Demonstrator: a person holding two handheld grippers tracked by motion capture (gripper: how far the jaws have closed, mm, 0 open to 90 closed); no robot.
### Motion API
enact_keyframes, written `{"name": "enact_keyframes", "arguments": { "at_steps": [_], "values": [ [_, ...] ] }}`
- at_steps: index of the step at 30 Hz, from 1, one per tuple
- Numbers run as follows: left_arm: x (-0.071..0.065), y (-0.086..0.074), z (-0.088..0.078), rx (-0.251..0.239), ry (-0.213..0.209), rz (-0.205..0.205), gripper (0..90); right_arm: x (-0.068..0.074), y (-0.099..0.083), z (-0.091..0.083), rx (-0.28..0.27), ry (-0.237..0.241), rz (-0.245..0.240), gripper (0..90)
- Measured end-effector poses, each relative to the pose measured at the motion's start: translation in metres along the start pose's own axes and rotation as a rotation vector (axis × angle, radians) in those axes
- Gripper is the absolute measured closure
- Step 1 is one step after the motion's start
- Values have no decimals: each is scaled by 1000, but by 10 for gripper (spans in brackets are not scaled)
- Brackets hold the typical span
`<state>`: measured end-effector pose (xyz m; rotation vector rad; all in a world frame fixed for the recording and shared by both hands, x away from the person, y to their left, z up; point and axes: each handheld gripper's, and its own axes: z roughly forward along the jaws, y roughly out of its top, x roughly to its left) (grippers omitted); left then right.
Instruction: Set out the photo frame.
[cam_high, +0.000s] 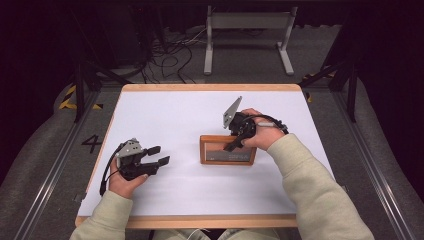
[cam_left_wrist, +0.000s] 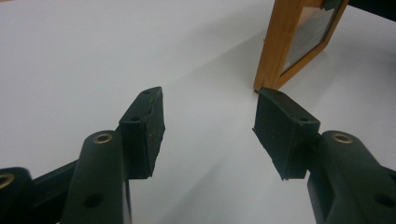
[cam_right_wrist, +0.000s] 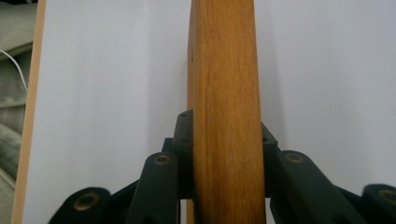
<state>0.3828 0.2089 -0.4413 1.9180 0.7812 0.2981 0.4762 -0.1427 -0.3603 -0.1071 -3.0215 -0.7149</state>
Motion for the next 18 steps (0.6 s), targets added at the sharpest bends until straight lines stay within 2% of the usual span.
{"name": "enact_keyframes", "arguments": {
  "at_steps": [2, 5, 9, 14, 15, 16, 18],
  "values": [
    [0, 0, 0, 1, 0, 0, 432, -1, 0, 0, 8, -11, -20, 711],
    [0, 0, 0, 0, -1, -1, 432, -4, 0, -1, 5, -19, -15, 689],
    [0, 0, 0, 0, 0, -3, 432, -7, -1, -4, -4, -67, -10, 631],
    [0, 0, 0, 0, -1, 0, 433, -10, -4, -7, -2, -138, 22, 548],
    [0, 0, 0, 0, -1, 0, 432, -10, -4, -7, -2, -138, 22, 548],
    [0, 0, 0, 0, -1, -2, 432, -12, -5, -10, -27, -185, 29, 484],
    [0, 1, 1, 4, -6, 1, 432, -13, -6, -12, -62, -211, 28, 420]
  ]
}}
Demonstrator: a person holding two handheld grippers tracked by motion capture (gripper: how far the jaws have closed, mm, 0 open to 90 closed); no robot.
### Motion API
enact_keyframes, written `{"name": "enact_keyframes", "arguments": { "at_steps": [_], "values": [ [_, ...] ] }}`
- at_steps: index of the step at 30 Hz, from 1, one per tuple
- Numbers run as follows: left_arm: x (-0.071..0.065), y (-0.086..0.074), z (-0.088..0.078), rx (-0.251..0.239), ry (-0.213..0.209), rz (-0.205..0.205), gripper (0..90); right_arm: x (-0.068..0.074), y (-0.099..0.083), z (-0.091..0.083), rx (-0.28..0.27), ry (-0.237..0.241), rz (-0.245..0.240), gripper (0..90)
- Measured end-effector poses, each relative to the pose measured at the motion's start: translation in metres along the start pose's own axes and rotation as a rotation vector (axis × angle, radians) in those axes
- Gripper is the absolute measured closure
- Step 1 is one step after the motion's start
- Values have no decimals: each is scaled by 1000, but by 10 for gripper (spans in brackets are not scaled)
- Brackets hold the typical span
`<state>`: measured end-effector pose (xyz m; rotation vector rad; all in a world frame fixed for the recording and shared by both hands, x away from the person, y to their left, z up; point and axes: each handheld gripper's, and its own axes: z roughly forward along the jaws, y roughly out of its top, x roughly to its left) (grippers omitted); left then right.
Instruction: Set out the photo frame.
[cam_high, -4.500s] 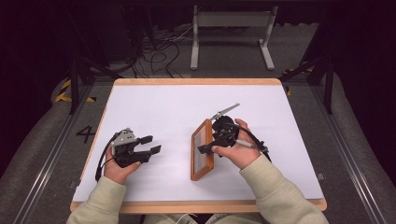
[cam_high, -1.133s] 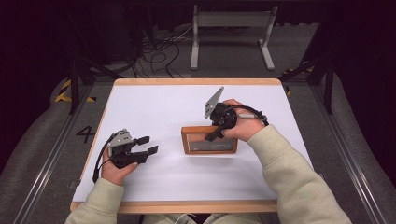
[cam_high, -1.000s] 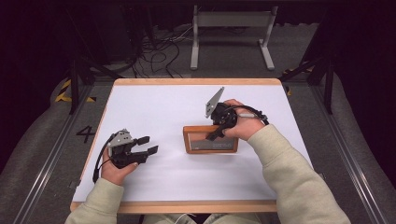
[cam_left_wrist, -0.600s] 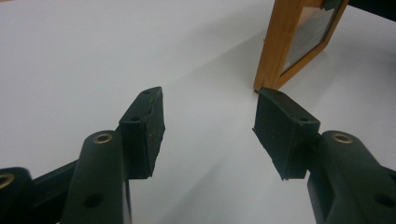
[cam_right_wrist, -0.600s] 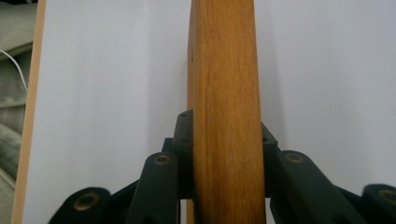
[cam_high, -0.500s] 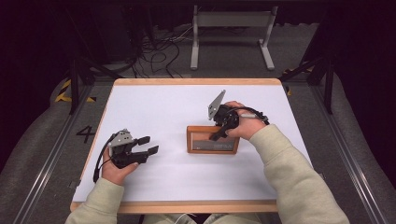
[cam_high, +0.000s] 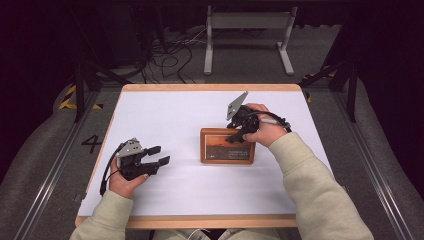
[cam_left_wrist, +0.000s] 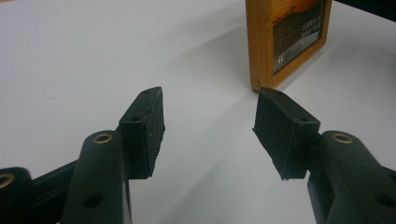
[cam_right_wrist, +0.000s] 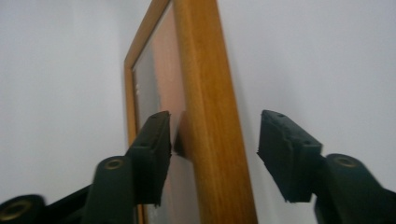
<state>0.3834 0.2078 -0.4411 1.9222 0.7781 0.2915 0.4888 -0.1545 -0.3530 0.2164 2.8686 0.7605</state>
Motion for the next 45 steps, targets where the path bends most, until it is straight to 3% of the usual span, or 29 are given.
{"name": "enact_keyframes", "arguments": {
  "at_steps": [3, 8, 10, 12, 15, 22, 37, 45],
  "values": [
    [0, 0, 1, 1, -1, 3, 431, 0, -2, -3, -19, -37, 15, 353],
    [0, 1, 1, -3, -4, 1, 431, 2, -7, -11, -55, -44, 69, 303],
    [-1, 1, 0, -2, -3, 0, 430, 5, -12, -19, -102, -62, 122, 262],
    [-1, 1, 1, -5, -1, 4, 429, 6, -14, -22, -124, -70, 138, 246],
    [-3, 2, 0, -2, 0, 1, 418, 14, -25, -34, -194, -102, 199, 190],
    [-5, 2, -2, -9, 0, 1, 398, 26, -45, -53, -255, -135, 264, 162],
    [-8, 1, -7, -8, -2, -7, 373, 39, -89, -88, -303, -195, 364, 143],
    [-8, -1, -11, -9, 2, -5, 369, 48, -113, -94, -324, -215, 399, 146]
  ]
}}
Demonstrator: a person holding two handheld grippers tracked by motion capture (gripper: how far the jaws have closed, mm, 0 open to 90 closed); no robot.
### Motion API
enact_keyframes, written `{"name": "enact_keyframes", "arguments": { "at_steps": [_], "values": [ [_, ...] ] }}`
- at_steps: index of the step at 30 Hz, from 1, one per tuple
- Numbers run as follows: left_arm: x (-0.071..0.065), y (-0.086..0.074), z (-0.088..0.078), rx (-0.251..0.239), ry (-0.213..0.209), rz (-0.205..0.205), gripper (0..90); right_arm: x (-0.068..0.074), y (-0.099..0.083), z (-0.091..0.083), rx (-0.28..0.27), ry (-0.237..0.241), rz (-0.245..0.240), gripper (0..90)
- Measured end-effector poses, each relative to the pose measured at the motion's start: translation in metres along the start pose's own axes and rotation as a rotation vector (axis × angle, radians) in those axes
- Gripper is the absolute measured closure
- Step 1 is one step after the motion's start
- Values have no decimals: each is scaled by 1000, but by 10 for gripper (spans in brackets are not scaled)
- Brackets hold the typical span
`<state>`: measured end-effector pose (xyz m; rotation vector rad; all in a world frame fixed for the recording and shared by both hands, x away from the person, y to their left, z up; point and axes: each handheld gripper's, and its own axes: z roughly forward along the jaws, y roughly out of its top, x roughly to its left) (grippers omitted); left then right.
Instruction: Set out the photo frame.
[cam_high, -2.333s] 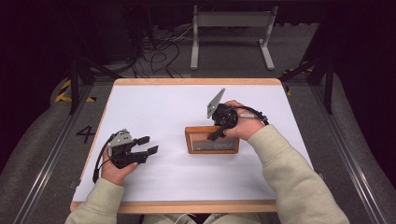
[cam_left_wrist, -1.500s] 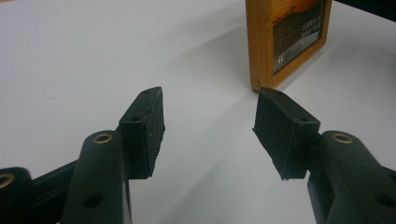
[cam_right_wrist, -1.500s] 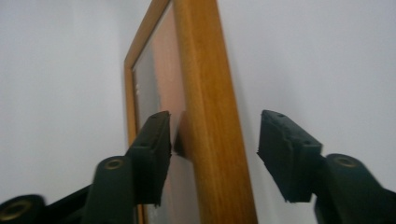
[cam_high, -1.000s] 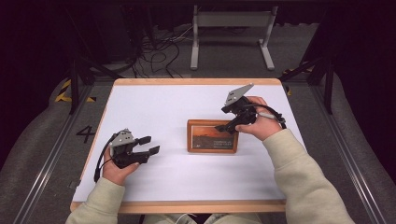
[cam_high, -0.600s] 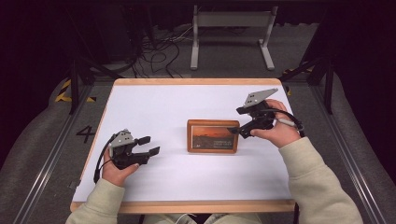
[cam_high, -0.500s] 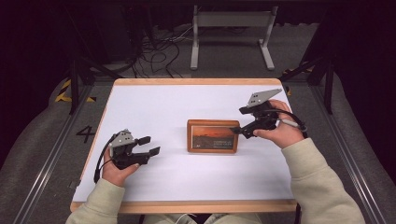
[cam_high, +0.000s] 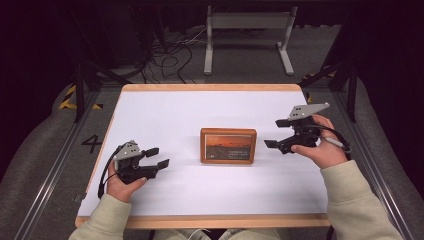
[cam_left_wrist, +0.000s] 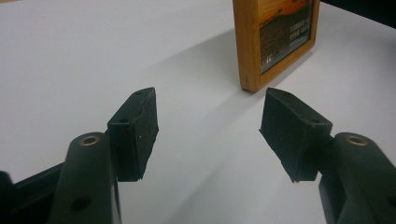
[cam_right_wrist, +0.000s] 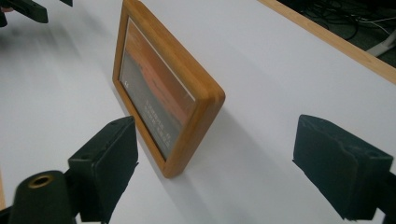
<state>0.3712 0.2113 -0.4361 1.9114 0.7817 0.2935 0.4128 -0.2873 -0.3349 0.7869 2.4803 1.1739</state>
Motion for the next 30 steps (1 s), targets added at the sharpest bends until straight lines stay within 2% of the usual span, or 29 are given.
{"name": "enact_keyframes", "arguments": {
  "at_steps": [8, 12, 19, 22, 24, 26, 30],
  "values": [
    [0, -1, -1, -1, 2, -7, 367, 2, -23, -6, -31, -8, 42, 148],
    [1, -2, -1, -2, 4, -13, 367, 5, -40, -1, -37, -10, 63, 148],
    [3, -2, 0, -2, 8, -9, 368, 5, -58, 5, -56, -25, 86, 148],
    [3, -3, 0, 0, 9, -15, 368, 5, -68, 6, -92, -48, 100, 148],
    [3, -3, 0, 1, 10, -14, 368, 5, -74, 7, -111, -91, 115, 149],
    [3, -3, 0, 2, 8, -18, 365, 3, -81, 9, -102, -127, 119, 162],
    [4, -4, 1, 2, 10, -23, 361, 3, -91, 14, -98, -146, 135, 163]
  ]
}}
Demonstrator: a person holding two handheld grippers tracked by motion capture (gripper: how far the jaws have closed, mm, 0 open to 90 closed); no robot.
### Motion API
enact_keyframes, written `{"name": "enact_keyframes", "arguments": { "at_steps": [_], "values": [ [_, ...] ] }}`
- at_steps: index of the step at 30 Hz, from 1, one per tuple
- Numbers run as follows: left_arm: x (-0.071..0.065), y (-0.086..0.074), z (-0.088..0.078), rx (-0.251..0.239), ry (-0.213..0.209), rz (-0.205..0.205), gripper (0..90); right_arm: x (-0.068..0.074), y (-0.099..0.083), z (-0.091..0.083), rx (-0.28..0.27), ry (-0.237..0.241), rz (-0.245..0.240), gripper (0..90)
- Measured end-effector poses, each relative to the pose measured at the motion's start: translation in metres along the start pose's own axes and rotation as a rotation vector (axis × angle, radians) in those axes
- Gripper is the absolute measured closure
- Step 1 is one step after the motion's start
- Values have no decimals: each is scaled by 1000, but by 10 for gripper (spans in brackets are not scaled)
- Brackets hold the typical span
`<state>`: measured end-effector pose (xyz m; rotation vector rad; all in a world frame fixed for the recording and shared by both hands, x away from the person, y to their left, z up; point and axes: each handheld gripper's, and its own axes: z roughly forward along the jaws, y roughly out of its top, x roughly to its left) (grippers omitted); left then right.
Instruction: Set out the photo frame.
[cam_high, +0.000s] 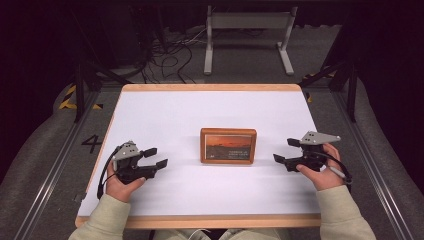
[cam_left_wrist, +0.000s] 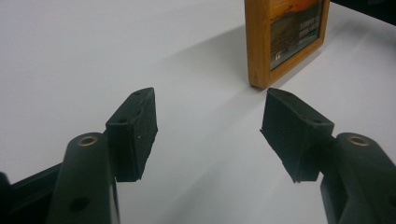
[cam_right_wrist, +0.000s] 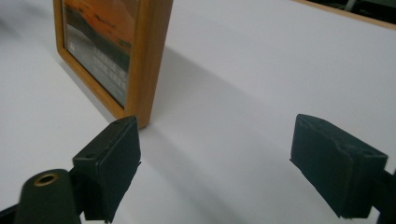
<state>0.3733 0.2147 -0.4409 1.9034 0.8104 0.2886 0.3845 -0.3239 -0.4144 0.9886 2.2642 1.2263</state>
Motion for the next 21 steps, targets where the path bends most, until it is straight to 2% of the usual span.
{"name": "enact_keyframes", "arguments": {
  "at_steps": [4, 7, 21],
  "values": [
    [1, -1, 0, -1, 6, -3, 358, 0, -14, 10, 17, -4, 23, 171],
    [1, -1, 0, 0, 8, -5, 357, 1, -20, 15, 38, -16, 20, 173],
    [3, -4, -2, 2, 26, -8, 352, 3, -18, 19, 45, -14, 13, 165]
  ]
}}
